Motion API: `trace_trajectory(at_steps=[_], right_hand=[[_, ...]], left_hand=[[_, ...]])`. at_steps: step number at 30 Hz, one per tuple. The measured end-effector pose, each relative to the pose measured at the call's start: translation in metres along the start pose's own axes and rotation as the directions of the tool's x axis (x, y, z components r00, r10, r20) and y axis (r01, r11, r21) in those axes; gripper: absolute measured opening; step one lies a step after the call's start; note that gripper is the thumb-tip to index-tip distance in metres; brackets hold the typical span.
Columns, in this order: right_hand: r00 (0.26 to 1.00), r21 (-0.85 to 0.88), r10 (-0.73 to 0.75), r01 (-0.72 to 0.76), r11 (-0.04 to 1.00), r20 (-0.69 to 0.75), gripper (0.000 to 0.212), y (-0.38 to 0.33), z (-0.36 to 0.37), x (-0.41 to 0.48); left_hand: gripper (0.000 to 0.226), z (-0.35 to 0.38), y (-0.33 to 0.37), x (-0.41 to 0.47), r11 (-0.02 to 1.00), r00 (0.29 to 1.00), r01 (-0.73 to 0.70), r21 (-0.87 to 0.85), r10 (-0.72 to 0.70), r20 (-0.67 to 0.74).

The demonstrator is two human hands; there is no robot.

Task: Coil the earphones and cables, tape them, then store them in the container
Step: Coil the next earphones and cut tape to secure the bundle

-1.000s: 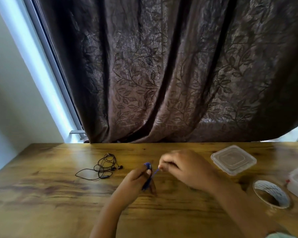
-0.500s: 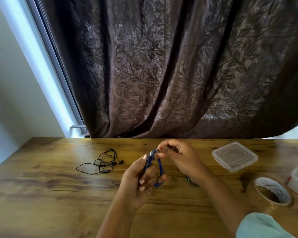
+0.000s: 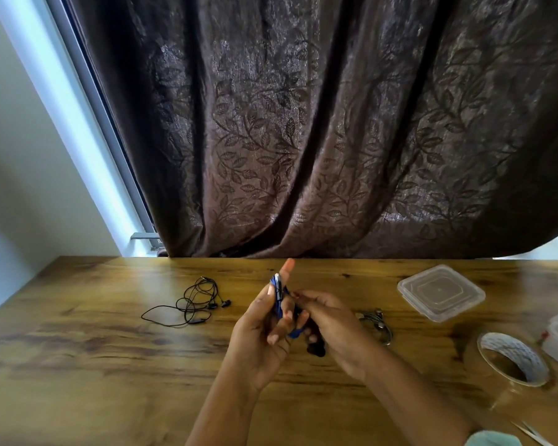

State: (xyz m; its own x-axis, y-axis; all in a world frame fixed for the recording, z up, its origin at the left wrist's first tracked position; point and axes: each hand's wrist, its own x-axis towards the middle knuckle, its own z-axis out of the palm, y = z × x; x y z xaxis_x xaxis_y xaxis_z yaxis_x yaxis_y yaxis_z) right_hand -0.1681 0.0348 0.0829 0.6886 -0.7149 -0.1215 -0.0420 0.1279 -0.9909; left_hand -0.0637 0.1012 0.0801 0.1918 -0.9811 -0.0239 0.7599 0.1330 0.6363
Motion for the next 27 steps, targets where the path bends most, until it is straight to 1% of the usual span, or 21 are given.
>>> trace_trajectory(at_steps=[3,6,8,10,11,13,15,16,17,19,22,25,27], right_hand=[[1.0,-0.043,-0.015,0.016,0.999,0.022,0.035,-0.003,-0.005,0.002],[0.997,-0.047,-0.055,0.057,0.997,0.046,0.028,-0.004,-0.007,0.003],[0.997,-0.139,-0.08,0.082,0.987,0.019,0.025,0.0,-0.01,0.006],[0.996,-0.232,-0.087,0.08,0.969,-0.019,0.025,0.003,-0.011,0.008],[0.996,-0.252,-0.084,0.071,0.965,-0.041,0.025,0.006,-0.011,0.009],[0.993,-0.253,-0.084,0.062,0.965,-0.079,0.024,0.012,-0.011,0.01],[0.986,-0.266,-0.101,0.063,0.962,-0.132,0.023,0.016,-0.012,0.012],[0.98,-0.3,-0.117,0.066,0.952,-0.158,0.022,0.019,-0.014,0.013],[0.976,-0.333,-0.132,0.067,0.94,-0.176,0.021,0.021,-0.016,0.014],[0.969,-0.367,-0.148,0.066,0.928,-0.2,0.02,0.025,-0.019,0.016],[0.963,-0.371,-0.122,0.024,0.928,-0.242,0.018,0.031,-0.023,0.019],[0.956,-0.379,-0.108,-0.004,0.925,-0.273,0.019,0.036,-0.025,0.021],[0.95,-0.375,-0.104,-0.014,0.927,-0.295,0.016,0.039,-0.027,0.022]], left_hand=[[0.04,0.001,0.001,0.0,0.998,0.999,0.034,-0.045,-0.034,0.014],[0.041,-0.002,0.003,0.002,0.998,0.999,0.042,-0.044,-0.042,-0.01],[0.038,-0.007,0.003,0.004,0.998,0.997,0.05,-0.038,-0.052,-0.056],[0.038,-0.011,0.004,0.006,0.998,0.993,0.069,-0.014,-0.07,-0.093],[0.039,-0.013,0.005,0.007,0.996,0.991,0.081,0.022,-0.078,-0.111],[0.038,-0.014,0.005,0.009,0.98,0.985,0.113,0.166,-0.088,-0.148],[0.043,-0.017,0.004,0.01,0.925,0.976,0.167,0.34,-0.107,-0.188],[0.043,-0.017,0.003,0.009,0.898,0.971,0.195,0.394,-0.121,-0.205],[0.041,-0.018,0.003,0.008,0.884,0.967,0.22,0.412,-0.142,-0.213],[0.036,-0.02,0.002,0.008,0.88,0.957,0.246,0.407,-0.155,-0.244],[0.024,-0.025,-0.001,0.011,0.893,0.944,0.25,0.374,-0.14,-0.298],[0.023,-0.026,-0.007,0.015,0.902,0.937,0.25,0.353,-0.133,-0.323],[0.024,-0.029,-0.012,0.018,0.91,0.929,0.255,0.327,-0.137,-0.343]])
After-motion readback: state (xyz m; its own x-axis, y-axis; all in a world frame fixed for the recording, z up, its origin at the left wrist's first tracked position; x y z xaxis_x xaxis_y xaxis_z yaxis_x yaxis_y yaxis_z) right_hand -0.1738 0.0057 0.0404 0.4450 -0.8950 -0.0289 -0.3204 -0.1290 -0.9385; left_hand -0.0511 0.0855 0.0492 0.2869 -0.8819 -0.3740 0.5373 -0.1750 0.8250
